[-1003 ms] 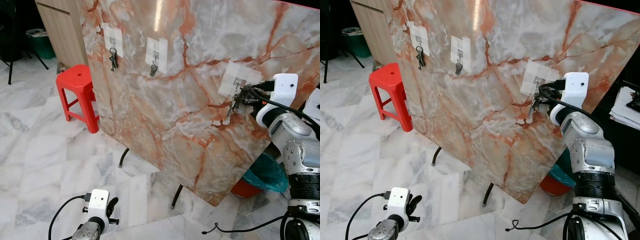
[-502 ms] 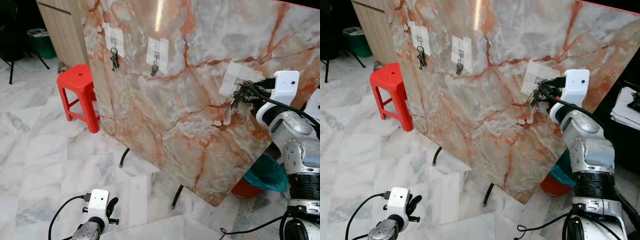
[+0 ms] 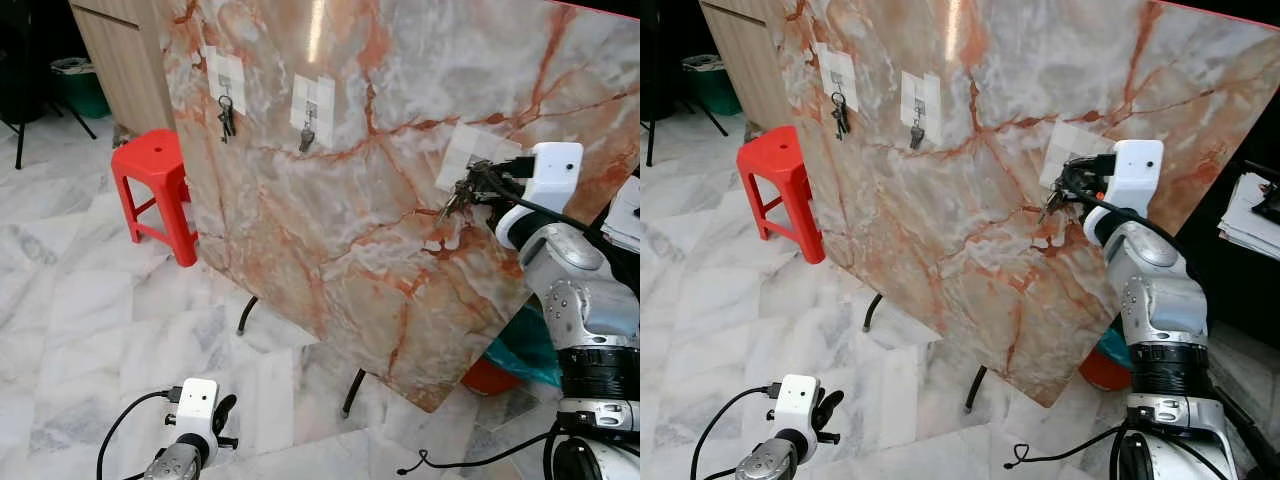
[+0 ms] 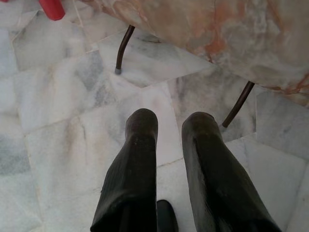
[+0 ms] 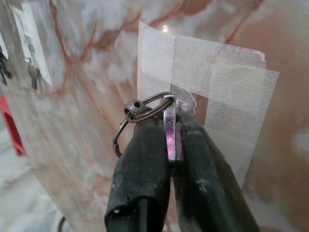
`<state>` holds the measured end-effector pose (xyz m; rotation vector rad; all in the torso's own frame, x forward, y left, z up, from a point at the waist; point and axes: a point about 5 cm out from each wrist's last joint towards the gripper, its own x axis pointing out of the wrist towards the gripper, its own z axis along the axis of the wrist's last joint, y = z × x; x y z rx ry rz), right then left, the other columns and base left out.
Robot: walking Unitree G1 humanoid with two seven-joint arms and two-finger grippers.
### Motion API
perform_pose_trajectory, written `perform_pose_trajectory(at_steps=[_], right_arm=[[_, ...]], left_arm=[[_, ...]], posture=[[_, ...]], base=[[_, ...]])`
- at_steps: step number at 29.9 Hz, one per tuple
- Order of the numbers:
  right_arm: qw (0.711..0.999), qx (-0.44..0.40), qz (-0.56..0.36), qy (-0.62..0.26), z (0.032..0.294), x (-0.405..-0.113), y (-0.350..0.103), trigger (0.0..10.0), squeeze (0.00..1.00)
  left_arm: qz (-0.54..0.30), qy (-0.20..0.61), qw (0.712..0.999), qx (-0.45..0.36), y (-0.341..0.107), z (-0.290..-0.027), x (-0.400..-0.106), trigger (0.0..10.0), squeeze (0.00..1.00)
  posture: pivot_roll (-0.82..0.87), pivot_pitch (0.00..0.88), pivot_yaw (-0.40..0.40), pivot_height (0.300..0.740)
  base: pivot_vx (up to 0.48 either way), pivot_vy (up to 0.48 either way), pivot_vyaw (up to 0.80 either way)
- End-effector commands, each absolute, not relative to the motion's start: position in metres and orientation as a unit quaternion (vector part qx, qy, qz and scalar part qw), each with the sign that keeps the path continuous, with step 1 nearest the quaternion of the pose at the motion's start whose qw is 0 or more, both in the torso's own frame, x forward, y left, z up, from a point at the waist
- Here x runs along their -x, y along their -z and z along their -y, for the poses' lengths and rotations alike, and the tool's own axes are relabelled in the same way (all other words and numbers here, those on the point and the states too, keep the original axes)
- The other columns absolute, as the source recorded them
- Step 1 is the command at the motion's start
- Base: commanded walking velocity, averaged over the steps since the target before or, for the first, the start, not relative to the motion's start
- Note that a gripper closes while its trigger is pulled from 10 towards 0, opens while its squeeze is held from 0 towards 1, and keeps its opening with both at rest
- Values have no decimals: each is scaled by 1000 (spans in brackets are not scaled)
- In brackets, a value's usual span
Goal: Hang keys on a hook
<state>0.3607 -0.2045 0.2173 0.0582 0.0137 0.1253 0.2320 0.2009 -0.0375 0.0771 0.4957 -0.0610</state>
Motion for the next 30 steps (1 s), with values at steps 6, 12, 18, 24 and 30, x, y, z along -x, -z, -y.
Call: perform_pose_trajectory(at_steps=[6,12,18,24,30], right_arm=[[997,77,-8,-22,210,-362,-210,10000,0],[993,114,-19,-17,210,-362,-202,10000,0],[989,147,-26,-6,213,-361,-197,10000,0],[987,156,20,-22,207,-361,-209,10000,0],[962,259,77,-26,204,-359,-225,10000,0]], left_arm=[[-246,28,968,-36,38,-200,-231,10000,0],[-245,28,968,-35,38,-200,-231,10000,0],[-245,28,969,-36,38,-200,-231,10000,0],[-244,28,969,-35,38,-200,-231,10000,0],[-244,28,969,-36,38,-200,-231,10000,0]], posture=[[43,57,-72,740],[44,57,-73,740],[44,57,-73,740],[43,57,-73,740],[43,56,-72,740]], base=[[0,0,0],[0,0,0],[0,0,0],[0,0,0],[0,0,0]])
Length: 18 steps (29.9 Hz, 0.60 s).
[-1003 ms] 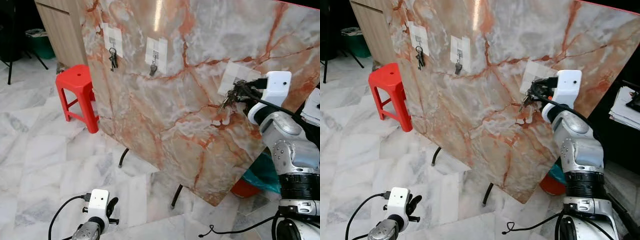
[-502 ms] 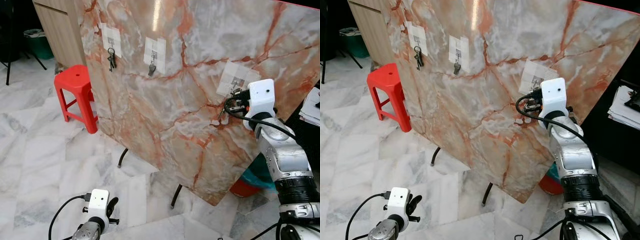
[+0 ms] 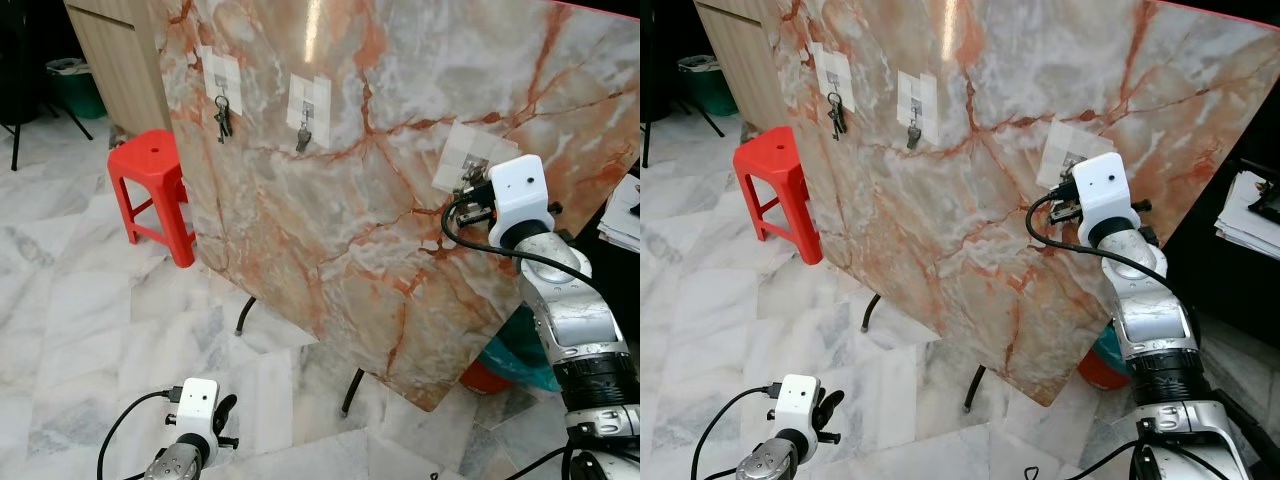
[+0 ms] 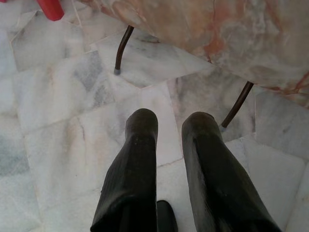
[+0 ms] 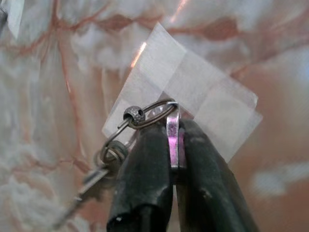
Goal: Hang keys on a hook
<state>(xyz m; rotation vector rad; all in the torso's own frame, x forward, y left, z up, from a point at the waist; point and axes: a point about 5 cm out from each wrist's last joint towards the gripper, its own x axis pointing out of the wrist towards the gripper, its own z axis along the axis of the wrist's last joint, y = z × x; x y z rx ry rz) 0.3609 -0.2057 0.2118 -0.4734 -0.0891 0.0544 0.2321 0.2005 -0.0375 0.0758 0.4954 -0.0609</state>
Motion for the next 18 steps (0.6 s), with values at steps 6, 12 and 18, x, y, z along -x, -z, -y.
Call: perform_pose_trajectory(at_steps=[6,12,18], right_arm=[[900,407,148,-50,192,-350,-236,10000,0],[806,548,208,-87,177,-339,-228,10000,0],[732,642,214,-77,183,-341,-214,10000,0]], left_arm=[[-244,28,969,-34,38,-200,-231,10000,0],[-244,29,969,-36,38,-199,-231,10000,0],[-243,29,969,-35,38,-199,-232,10000,0]], posture=[[41,55,-73,740],[39,53,-74,740],[35,52,-73,740]], base=[[0,0,0],[0,0,0],[0,0,0]])
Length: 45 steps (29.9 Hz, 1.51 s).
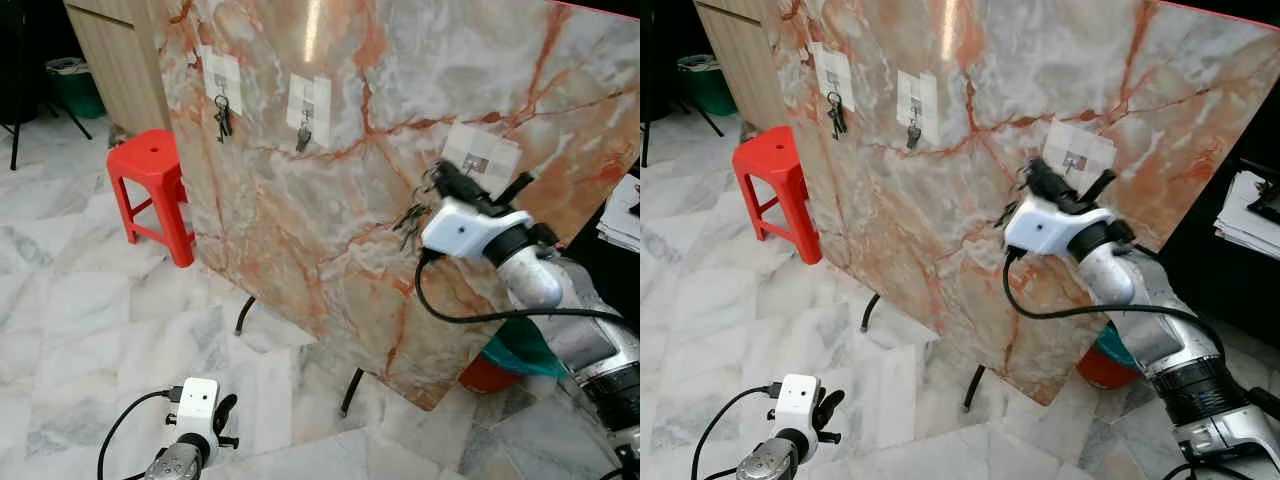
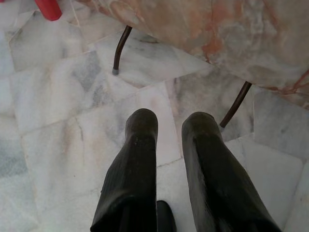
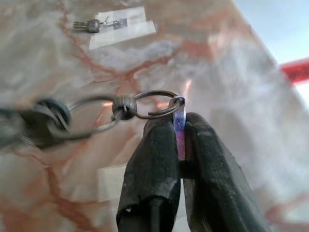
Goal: Hang keys on a hook
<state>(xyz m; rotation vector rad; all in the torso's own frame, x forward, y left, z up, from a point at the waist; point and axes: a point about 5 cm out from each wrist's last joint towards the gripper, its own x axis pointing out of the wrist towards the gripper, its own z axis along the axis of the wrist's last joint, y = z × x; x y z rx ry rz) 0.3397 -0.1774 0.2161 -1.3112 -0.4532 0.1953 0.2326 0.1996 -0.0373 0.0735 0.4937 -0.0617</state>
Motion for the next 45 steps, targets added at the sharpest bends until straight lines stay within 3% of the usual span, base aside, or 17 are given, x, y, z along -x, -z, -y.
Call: perform_pose_trajectory(at_steps=[1,4,9,17,21,26,32,45], right_arm=[[713,663,215,-74,185,-341,-211,10000,0],[687,688,224,-67,187,-342,-206,10000,0],[614,735,286,-26,185,-343,-206,10000,0],[546,759,354,14,181,-344,-204,10000,0],[496,774,392,34,179,-345,-201,10000,0],[483,781,394,37,181,-349,-195,10000,0],[447,790,418,44,179,-352,-195,10000,0],[446,789,419,59,183,-357,-194,10000,0]], left_arm=[[-243,29,969,-35,38,-199,-232,10000,0],[-243,30,969,-36,38,-199,-232,10000,0],[-243,29,969,-37,37,-200,-232,10000,0],[-243,30,969,-39,37,-201,-232,10000,0],[-244,31,969,-39,37,-200,-232,10000,0],[-244,31,969,-40,38,-200,-232,10000,0],[-244,31,968,-41,38,-200,-231,10000,0],[-235,17,971,-43,35,-204,-233,10000,0]], posture=[[35,52,-73,740],[38,52,-73,740],[40,53,-71,740],[43,56,-69,740],[43,58,-67,740],[48,56,-68,740],[47,57,-68,740],[51,54,-66,740]], base=[[0,0,0],[0,0,0],[0,0,0],[0,0,0],[0,0,0],[0,0,0],[0,0,0],[0,0,0]])
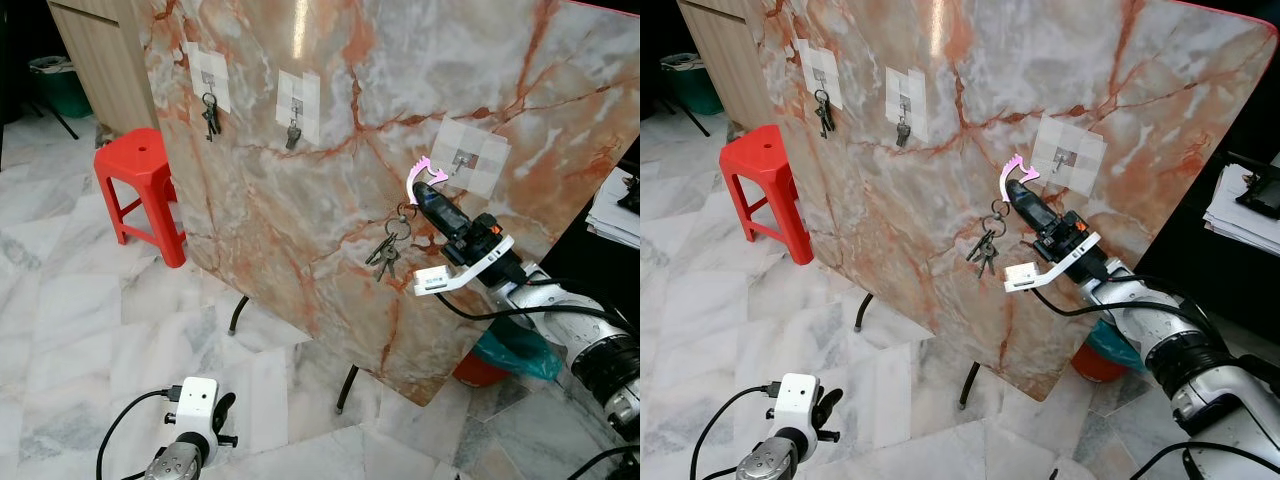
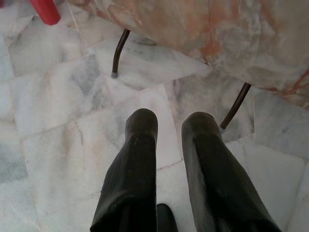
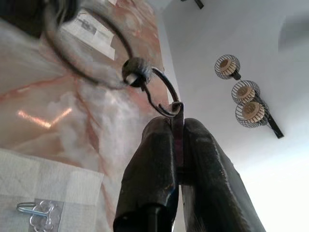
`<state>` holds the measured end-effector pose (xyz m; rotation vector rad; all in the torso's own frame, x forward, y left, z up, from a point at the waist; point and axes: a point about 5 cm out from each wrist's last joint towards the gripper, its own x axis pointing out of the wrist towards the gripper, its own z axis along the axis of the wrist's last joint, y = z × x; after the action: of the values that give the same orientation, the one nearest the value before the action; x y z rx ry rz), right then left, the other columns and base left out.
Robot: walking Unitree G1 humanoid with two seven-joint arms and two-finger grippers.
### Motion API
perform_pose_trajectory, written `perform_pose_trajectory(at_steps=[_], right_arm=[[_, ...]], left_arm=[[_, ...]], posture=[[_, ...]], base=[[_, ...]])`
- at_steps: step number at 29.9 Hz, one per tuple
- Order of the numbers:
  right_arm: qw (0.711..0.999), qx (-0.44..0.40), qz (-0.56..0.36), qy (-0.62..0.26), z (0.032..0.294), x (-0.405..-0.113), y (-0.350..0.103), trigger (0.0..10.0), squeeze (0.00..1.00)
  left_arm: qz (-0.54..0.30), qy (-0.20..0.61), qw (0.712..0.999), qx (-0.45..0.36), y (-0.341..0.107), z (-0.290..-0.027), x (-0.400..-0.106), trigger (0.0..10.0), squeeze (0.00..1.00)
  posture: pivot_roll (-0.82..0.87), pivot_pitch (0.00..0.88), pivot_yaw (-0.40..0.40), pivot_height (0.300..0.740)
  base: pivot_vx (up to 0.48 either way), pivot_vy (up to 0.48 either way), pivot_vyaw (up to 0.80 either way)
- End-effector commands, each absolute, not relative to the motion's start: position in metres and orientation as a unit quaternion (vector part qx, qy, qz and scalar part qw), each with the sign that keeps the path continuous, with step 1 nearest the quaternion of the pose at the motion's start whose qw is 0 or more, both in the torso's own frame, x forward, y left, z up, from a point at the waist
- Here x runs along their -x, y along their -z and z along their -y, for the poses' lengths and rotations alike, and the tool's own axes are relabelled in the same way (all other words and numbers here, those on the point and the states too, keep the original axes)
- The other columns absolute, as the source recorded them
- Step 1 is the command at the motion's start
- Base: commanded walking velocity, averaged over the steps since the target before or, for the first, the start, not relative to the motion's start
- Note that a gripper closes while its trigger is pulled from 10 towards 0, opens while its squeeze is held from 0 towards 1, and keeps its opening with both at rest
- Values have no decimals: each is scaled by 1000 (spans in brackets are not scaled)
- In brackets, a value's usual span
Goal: Hang keys on a hook
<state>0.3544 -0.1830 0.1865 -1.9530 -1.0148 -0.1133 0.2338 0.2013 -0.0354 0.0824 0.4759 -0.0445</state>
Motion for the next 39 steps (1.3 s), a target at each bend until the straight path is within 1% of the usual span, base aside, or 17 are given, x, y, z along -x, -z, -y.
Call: perform_pose_trajectory(at_steps=[1,9,13,19,31,39], right_arm=[[446,789,419,59,183,-357,-194,10000,0],[448,784,426,64,180,-358,-196,10000,0],[449,783,425,70,181,-358,-197,10000,0],[441,786,425,78,183,-358,-198,10000,0],[451,780,424,93,181,-358,-199,10000,0],[448,777,426,115,184,-358,-205,10000,0]], left_arm=[[-235,16,971,-43,35,-204,-233,10000,0],[-232,15,972,-44,34,-205,-234,10000,0],[-232,17,972,-44,34,-205,-234,10000,0],[-231,17,972,-46,33,-206,-235,10000,0],[-229,16,972,-48,33,-207,-235,10000,0],[-229,17,972,-47,33,-206,-234,10000,0]], posture=[[51,54,-66,740],[54,47,-64,740],[56,43,-62,740],[52,39,-60,740],[56,46,-61,740],[55,50,-61,740]], base=[[0,0,0],[0,0,0],[250,0,0],[269,0,0],[287,0,0],[278,0,0]])
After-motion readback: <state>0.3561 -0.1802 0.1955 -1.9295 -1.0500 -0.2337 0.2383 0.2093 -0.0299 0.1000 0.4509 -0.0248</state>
